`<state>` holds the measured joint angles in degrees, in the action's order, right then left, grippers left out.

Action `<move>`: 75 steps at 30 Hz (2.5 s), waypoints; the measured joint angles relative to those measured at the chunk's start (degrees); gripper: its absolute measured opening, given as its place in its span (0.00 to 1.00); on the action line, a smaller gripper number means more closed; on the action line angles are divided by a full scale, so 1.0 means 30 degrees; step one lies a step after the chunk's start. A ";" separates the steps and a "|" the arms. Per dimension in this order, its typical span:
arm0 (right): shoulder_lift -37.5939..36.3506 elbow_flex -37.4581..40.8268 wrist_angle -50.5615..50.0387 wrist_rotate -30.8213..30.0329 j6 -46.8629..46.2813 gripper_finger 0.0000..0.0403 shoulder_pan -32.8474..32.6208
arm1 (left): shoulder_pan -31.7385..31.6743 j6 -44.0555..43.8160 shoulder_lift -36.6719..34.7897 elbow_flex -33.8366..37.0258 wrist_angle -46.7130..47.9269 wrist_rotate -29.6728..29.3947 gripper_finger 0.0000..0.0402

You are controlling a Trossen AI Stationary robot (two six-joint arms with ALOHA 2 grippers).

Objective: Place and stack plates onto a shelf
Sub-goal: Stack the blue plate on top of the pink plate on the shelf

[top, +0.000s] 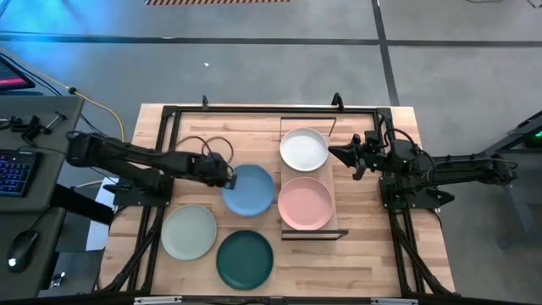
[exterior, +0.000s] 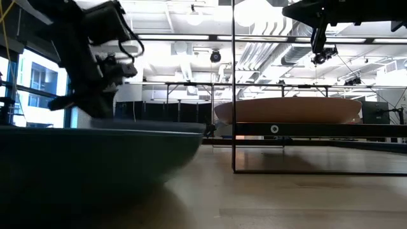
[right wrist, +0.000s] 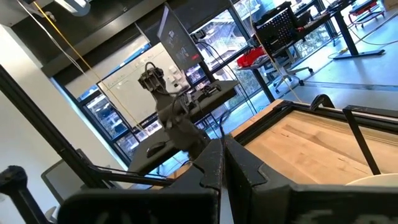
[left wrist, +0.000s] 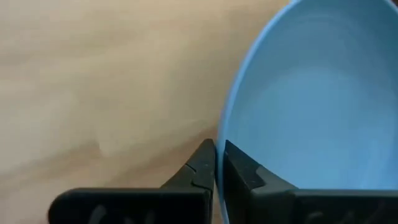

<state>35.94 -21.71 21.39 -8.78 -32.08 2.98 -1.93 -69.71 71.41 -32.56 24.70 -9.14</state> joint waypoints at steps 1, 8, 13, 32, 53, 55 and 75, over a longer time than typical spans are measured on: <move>0.0000 0.0000 0.0000 0.0000 -0.0002 0.00 0.0000 | -0.0292 0.0214 -0.0684 0.0000 0.0333 -0.0319 0.01; -0.0001 0.0000 0.0000 0.0003 -0.0146 0.00 0.0000 | -0.2598 0.2229 -0.5080 -0.0682 0.0811 -0.0998 0.01; -0.0007 0.0000 0.0000 -0.0080 -0.0153 0.00 0.0000 | -0.2637 0.3542 -0.4829 -0.3003 0.0715 -0.1608 0.00; -0.0007 0.0007 0.0199 -0.0226 -0.0157 0.00 0.0000 | 0.0808 0.9019 0.8682 -1.4916 -0.0207 -0.0134 0.00; 0.0000 0.0007 -0.0066 -0.0226 -0.0160 0.00 0.0001 | 0.0956 1.0232 1.1666 -1.6320 -0.0201 0.0513 0.03; -0.0006 0.0007 -0.0072 -0.0226 -0.0160 0.00 0.0001 | 0.1058 1.0551 1.1666 -1.6242 -0.0207 0.0600 0.04; -0.0007 0.0007 -0.0146 -0.0233 -0.0175 0.00 0.0003 | 0.1259 1.0924 1.1673 -1.5620 -0.2143 0.1411 0.09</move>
<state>35.92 -21.69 20.95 -9.47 -32.60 2.99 1.85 -36.93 106.43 -79.42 18.27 -4.90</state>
